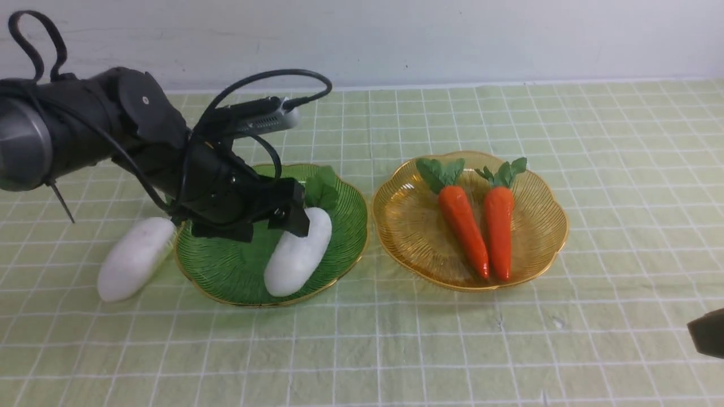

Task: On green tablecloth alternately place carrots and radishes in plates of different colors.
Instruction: 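Pick up the white radish and place it in the left plate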

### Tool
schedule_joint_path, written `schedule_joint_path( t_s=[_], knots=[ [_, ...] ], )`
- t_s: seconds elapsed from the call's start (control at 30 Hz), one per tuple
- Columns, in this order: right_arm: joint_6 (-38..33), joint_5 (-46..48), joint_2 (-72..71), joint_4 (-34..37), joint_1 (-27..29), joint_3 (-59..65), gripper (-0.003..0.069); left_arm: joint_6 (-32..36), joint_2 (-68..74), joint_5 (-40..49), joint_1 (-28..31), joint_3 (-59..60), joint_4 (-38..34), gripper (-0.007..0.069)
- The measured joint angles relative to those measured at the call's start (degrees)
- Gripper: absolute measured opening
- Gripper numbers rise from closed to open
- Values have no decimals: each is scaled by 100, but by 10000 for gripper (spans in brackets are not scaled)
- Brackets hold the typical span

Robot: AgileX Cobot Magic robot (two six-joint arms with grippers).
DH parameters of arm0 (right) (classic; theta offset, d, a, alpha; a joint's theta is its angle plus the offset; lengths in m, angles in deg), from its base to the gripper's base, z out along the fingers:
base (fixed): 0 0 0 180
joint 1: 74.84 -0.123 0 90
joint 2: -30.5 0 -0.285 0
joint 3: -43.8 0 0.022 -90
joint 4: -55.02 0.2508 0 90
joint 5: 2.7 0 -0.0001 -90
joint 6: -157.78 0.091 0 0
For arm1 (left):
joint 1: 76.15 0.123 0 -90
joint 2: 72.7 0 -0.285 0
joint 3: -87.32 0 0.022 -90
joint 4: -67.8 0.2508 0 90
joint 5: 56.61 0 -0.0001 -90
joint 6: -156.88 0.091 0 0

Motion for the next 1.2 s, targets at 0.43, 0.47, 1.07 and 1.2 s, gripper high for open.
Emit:
schedule_joint_path(
  t_s=[0.43,0.47,1.07,1.2],
  knots=[
    [-45,-48,0,-13,0,0,107,-422,-195,2487,1228,-860,2765,536],
    [-45,-57,0,-13,0,0,107,-479,-111,2503,1380,-860,2821,533],
    [-52,-122,0,-36,0,0,107,-449,1132,1571,1860,-860,2746,519],
    [-52,-160,0,-36,0,0,107,-443,1337,1458,1860,-865,2649,519]
  ],
)
